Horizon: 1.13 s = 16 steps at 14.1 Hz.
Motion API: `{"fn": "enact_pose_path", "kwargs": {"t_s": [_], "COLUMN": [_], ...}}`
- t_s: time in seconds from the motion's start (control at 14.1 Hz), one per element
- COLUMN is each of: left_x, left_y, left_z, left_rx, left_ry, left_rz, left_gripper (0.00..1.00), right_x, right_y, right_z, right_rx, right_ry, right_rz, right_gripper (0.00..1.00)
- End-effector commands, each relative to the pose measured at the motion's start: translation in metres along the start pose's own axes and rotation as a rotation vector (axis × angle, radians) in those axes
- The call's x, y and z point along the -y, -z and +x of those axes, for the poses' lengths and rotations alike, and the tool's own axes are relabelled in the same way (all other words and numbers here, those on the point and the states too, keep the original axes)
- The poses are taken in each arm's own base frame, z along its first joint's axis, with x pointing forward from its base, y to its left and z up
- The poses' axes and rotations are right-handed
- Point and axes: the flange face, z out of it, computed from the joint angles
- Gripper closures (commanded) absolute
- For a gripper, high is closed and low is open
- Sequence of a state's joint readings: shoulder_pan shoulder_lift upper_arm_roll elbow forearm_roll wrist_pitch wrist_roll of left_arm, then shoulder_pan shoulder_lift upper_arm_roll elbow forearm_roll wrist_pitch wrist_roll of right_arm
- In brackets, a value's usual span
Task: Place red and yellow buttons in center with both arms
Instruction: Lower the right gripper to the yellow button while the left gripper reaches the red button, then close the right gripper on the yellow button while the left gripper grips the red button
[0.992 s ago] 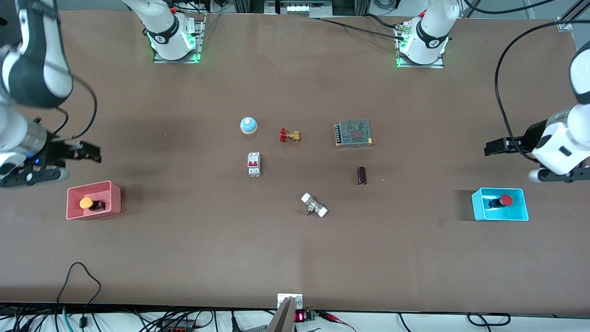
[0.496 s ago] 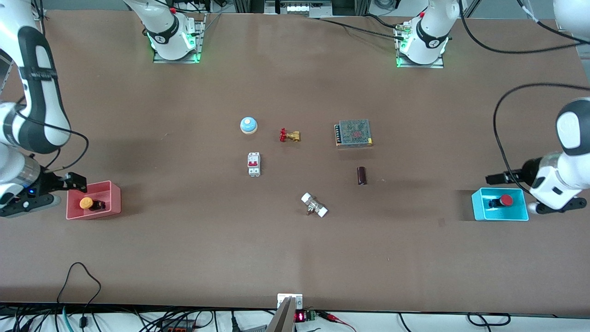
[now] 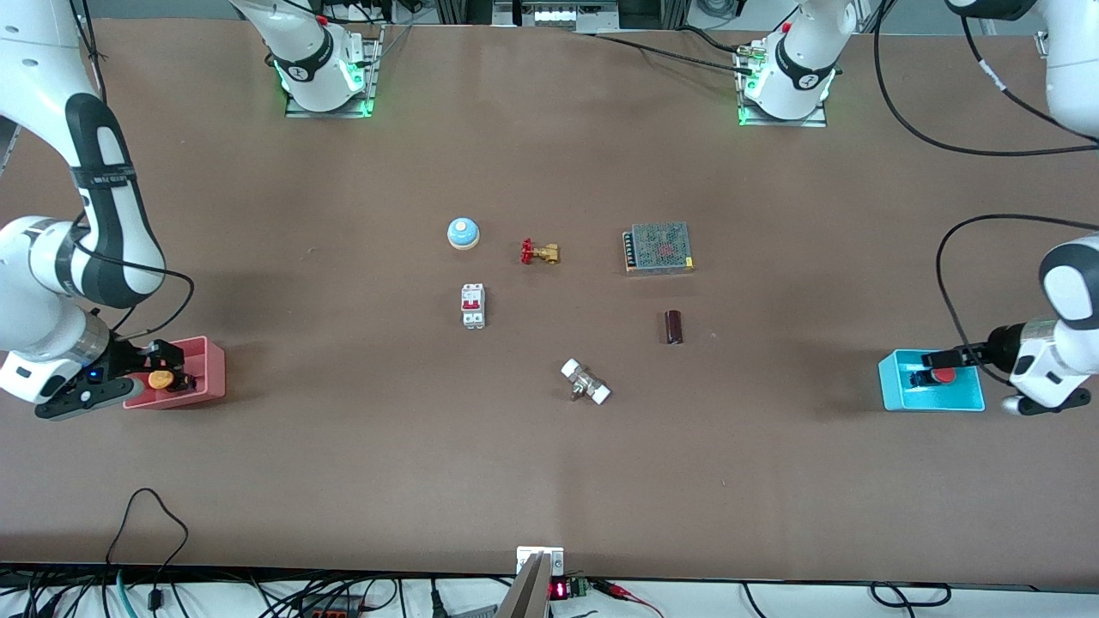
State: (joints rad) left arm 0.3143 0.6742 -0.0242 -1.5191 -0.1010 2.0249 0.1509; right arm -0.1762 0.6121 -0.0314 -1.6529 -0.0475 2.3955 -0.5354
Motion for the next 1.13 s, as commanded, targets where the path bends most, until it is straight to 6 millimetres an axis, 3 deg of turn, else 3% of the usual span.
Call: {"fn": "enact_pose_path", "kwargs": {"t_s": [0.0, 0.57, 0.85, 1.06], "left_x": [-0.004, 0.003, 0.005, 0.005], "left_y": [-0.013, -0.033, -0.033, -0.036], "left_z": [0.013, 0.018, 0.017, 0.016], "left_rx": [-0.052, -0.076, -0.057, -0.053], "left_ry": [-0.040, -0.130, -0.185, -0.185], "left_rz": [-0.005, 0.008, 0.077, 0.077], "left_gripper": [0.00, 0.00, 0.00, 0.00], "right_x": [-0.011, -0.008, -0.005, -0.005], "right_y": [-0.016, -0.032, -0.035, -0.036], "right_z": [-0.007, -0.008, -0.007, -0.008], "right_rx": [-0.004, 0.000, 0.002, 0.003], "right_ry": [-0.002, -0.014, -0.007, -0.006], "right_rz": [-0.003, 0.005, 0.010, 0.011], "right_gripper": [0.00, 0.01, 0.26, 0.31]}}
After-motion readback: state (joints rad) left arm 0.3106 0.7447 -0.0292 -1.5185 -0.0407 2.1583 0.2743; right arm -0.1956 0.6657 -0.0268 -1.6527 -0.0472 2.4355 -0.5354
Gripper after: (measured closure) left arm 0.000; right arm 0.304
